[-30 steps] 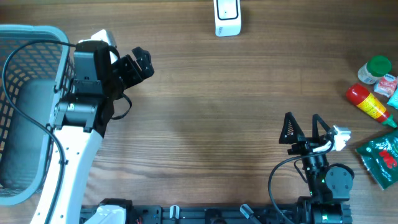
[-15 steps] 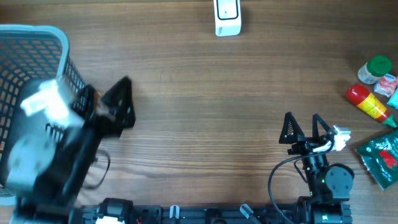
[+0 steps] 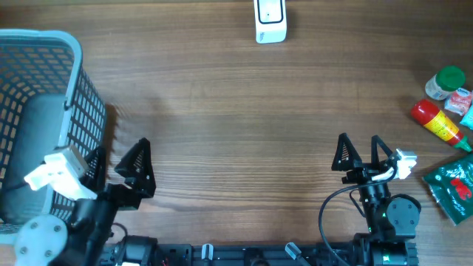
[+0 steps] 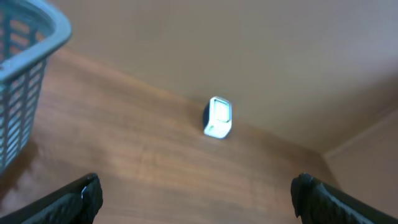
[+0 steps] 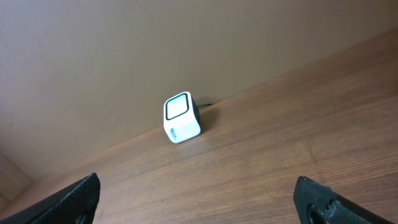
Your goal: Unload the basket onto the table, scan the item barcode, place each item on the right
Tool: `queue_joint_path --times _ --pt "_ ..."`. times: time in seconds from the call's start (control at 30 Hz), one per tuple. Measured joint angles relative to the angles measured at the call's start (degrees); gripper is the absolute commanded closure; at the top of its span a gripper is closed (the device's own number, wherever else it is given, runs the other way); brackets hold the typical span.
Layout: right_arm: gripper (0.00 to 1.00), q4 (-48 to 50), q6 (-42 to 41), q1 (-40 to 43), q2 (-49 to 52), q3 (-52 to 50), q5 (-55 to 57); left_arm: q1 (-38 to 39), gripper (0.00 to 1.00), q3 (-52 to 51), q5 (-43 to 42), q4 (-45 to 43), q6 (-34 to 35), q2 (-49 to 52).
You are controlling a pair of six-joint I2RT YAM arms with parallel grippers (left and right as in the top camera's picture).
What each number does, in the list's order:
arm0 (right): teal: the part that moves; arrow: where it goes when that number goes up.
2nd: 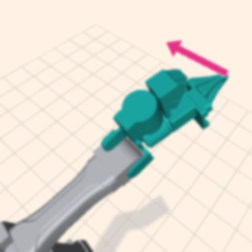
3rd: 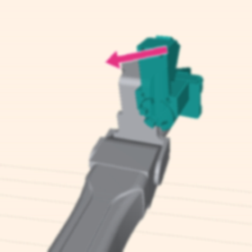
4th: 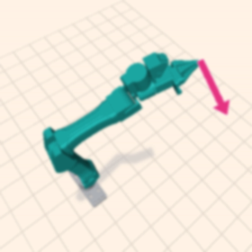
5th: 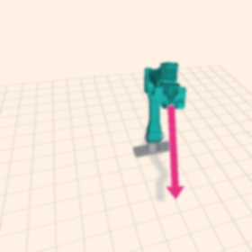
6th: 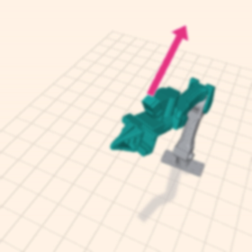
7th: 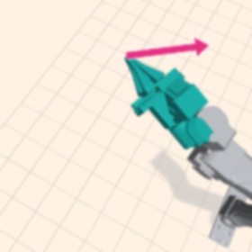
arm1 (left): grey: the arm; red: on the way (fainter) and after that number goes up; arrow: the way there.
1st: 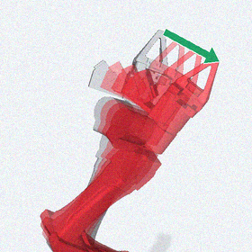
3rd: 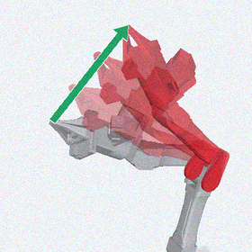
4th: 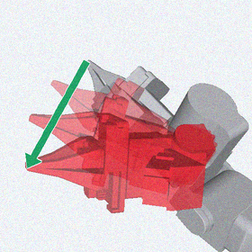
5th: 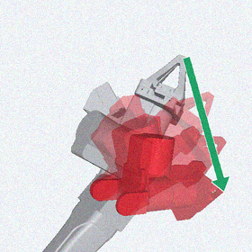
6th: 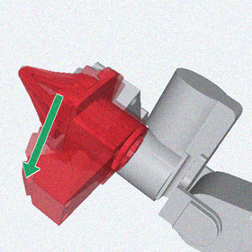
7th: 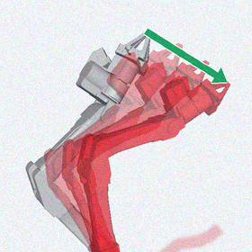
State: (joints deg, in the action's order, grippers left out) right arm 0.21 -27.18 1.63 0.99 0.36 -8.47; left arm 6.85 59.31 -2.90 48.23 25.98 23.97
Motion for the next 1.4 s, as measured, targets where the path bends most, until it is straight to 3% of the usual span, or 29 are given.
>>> queue_joint_path --times 0.27,0.4,0.67,0.83,1.4 --pt "0.00 0.0 0.0 0.0 -0.1 0.0 0.0 -3.3 0.00 -35.0 -9.7 -40.8 -7.1 -17.7" --pt "0.00 0.0 0.0 0.0 -0.1 0.0 0.0 -3.3 0.00 -48.4 -11.6 -51.3 -10.2 -20.6" --pt "0.00 0.0 0.0 0.0 -0.1 0.0 0.0 -2.8 0.00 -57.2 -6.2 -50.3 -15.0 -23.1" --pt "0.00 0.0 0.0 0.0 -0.1 0.0 0.0 -2.8 0.00 -58.5 -1.2 -44.0 -16.4 -23.1" --pt "0.00 0.0 0.0 0.0 -0.1 0.0 0.0 -3.2 0.00 -58.5 0.1 -43.9 -19.9 -23.2"
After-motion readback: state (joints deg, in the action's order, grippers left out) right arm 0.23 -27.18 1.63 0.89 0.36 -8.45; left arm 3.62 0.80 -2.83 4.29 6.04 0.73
